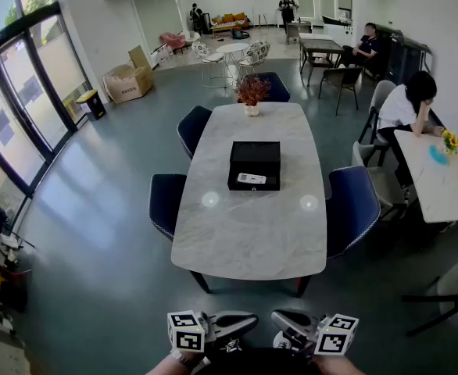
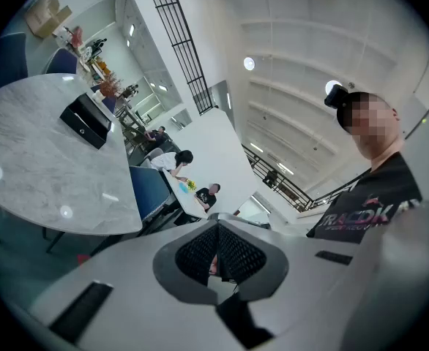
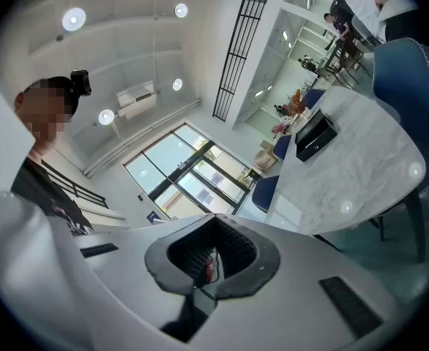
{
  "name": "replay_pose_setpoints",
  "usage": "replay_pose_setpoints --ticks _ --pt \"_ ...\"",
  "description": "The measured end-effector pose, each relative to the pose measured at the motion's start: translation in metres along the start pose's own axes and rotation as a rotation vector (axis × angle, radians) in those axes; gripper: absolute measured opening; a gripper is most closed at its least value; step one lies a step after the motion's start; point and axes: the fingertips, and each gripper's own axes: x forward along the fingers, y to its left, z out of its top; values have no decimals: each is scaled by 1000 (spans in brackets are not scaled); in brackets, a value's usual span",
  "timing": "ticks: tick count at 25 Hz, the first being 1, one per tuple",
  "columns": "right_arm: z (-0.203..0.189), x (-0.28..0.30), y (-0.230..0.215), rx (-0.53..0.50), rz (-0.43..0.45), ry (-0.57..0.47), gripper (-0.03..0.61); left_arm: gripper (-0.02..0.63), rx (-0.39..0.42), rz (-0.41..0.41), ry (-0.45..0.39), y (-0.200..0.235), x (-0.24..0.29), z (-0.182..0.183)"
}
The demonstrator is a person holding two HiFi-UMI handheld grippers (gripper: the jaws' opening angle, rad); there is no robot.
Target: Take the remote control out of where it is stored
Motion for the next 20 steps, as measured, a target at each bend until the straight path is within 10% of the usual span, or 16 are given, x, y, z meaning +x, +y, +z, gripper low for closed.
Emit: replay_pose_setpoints --ticks 20 --pt "7 4 7 -2 37 -7 11 3 -12 20 -31 2 -6 5"
